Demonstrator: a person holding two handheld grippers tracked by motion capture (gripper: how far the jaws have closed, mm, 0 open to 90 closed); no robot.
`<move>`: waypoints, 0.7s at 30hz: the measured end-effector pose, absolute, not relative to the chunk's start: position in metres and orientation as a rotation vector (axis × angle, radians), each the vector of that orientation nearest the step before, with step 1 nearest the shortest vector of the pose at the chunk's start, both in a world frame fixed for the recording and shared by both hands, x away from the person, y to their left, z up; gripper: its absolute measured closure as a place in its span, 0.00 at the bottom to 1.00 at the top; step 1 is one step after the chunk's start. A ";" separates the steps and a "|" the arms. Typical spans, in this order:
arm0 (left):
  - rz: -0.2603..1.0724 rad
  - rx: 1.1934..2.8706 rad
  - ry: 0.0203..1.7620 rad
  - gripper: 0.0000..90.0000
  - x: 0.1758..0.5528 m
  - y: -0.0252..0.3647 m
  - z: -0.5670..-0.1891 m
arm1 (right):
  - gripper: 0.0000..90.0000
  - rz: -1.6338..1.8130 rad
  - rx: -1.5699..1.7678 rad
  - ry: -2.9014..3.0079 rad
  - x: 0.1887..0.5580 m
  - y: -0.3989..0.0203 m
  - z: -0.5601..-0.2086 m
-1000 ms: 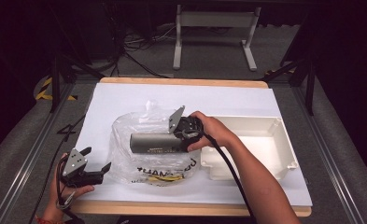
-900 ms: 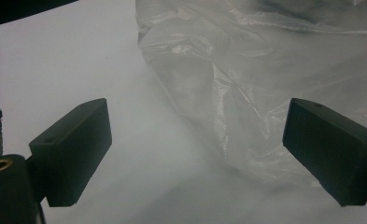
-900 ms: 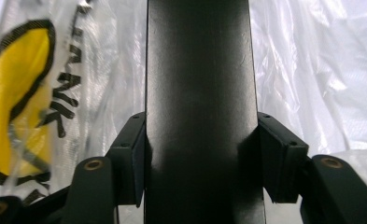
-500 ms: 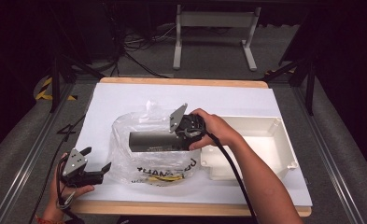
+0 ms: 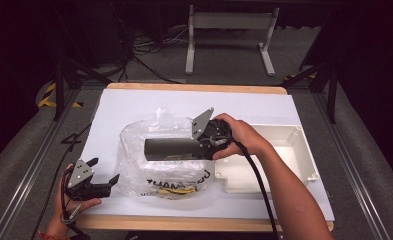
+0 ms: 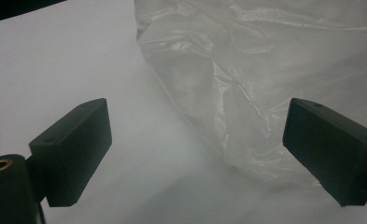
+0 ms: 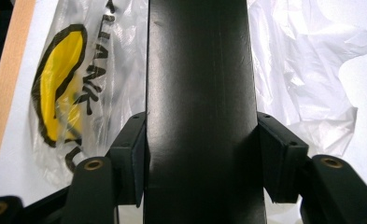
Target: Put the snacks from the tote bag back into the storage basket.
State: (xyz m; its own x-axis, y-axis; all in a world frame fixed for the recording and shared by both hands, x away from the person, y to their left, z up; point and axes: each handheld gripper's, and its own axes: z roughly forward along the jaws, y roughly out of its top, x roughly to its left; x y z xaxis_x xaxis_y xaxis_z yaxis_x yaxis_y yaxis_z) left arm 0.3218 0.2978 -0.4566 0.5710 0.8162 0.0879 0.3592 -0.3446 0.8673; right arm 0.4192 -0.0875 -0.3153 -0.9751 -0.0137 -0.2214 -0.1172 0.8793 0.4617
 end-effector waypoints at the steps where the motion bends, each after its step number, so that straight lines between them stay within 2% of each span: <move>1: 0.665 1.937 0.946 0.10 0.322 0.298 -0.457 | 0.48 0.711 -0.102 2.837 0.418 -0.090 -0.314; 21: 0.663 1.947 0.947 0.10 0.322 0.296 -0.457 | 0.48 0.745 -0.067 2.799 0.408 -0.144 -0.296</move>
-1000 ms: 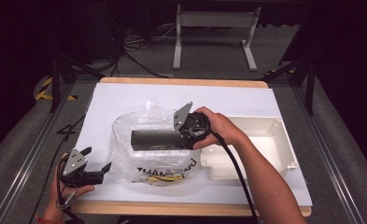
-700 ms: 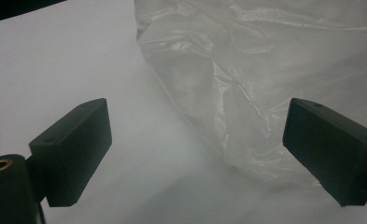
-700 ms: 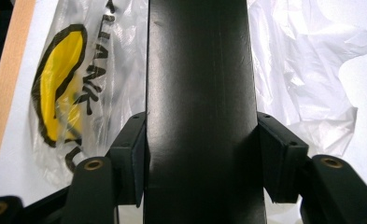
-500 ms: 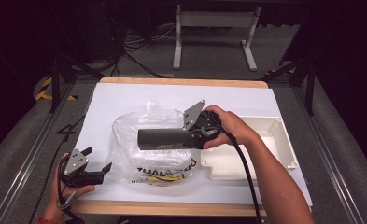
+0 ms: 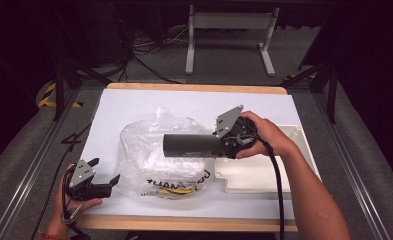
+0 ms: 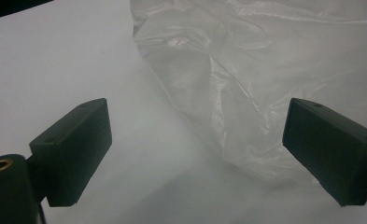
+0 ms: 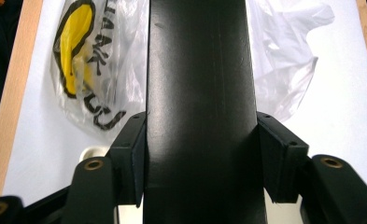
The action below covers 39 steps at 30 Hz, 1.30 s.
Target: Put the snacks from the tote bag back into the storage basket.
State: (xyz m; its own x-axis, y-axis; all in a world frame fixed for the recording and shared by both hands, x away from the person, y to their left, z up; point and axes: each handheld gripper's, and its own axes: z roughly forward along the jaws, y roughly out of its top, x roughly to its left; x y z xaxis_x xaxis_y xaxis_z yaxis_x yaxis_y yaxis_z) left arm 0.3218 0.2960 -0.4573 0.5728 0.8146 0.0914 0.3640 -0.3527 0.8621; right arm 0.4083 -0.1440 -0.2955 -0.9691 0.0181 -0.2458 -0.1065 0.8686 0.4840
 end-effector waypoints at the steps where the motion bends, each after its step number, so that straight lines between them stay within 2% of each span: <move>1: 0.663 1.947 0.947 0.10 0.322 0.296 -0.457 | 0.48 0.745 -0.067 2.799 0.408 -0.144 -0.296; 39: 0.662 1.946 0.950 0.10 0.323 0.297 -0.457 | 0.48 0.696 0.150 2.740 0.397 -0.255 -0.285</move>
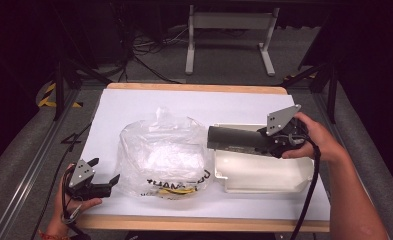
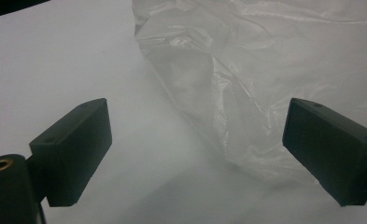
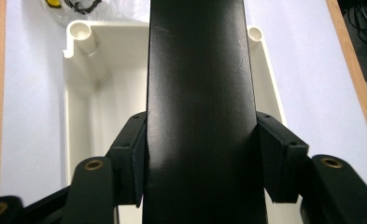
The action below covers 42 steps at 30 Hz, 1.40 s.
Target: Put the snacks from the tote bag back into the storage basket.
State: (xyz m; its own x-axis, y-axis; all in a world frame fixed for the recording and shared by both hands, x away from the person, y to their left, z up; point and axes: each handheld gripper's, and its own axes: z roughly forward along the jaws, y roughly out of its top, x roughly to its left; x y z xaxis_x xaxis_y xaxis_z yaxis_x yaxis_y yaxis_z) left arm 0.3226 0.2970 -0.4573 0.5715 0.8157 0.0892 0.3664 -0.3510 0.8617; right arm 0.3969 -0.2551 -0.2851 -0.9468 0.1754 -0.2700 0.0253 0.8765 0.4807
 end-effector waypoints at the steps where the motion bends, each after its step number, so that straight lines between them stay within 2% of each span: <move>1: 0.663 1.945 0.948 0.10 0.322 0.297 -0.457 | 0.48 0.692 0.150 2.741 0.396 -0.257 -0.285; 20: 0.667 1.957 0.948 0.10 0.322 0.296 -0.457 | 0.48 0.668 0.225 2.752 0.393 -0.290 -0.298; 42: 0.665 1.958 0.951 0.10 0.323 0.296 -0.457 | 0.48 0.580 0.212 2.843 0.402 -0.290 -0.329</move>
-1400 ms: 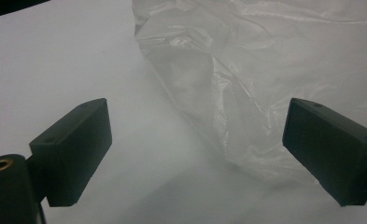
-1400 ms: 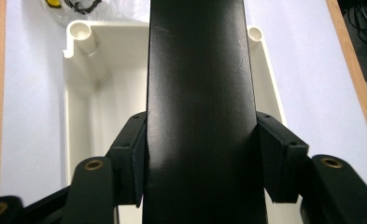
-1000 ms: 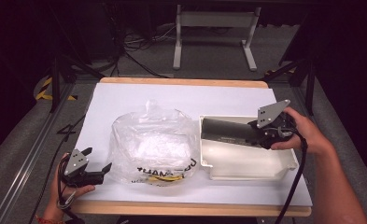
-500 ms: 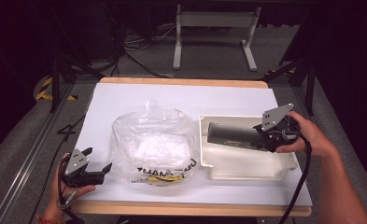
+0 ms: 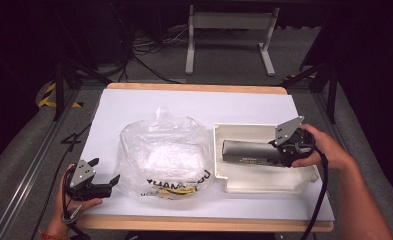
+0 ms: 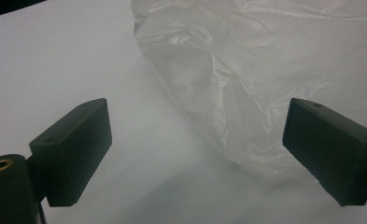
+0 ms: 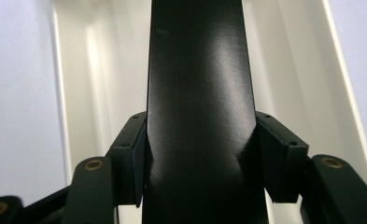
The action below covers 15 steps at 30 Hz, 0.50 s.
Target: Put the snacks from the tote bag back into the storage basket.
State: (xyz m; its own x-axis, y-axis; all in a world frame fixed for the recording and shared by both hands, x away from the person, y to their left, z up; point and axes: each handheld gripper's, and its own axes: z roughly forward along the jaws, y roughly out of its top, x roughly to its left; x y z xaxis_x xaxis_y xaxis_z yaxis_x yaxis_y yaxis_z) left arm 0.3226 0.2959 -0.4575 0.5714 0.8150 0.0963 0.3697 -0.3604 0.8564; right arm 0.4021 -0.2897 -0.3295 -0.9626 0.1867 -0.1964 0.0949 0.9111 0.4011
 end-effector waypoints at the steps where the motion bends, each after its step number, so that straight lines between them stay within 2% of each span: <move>1: 0.665 1.959 0.951 0.10 0.323 0.296 -0.458 | 0.48 0.580 0.212 2.843 0.402 -0.290 -0.329; 15: 0.671 1.942 0.955 0.10 0.322 0.297 -0.456 | 0.48 0.531 0.177 2.892 0.408 -0.285 -0.347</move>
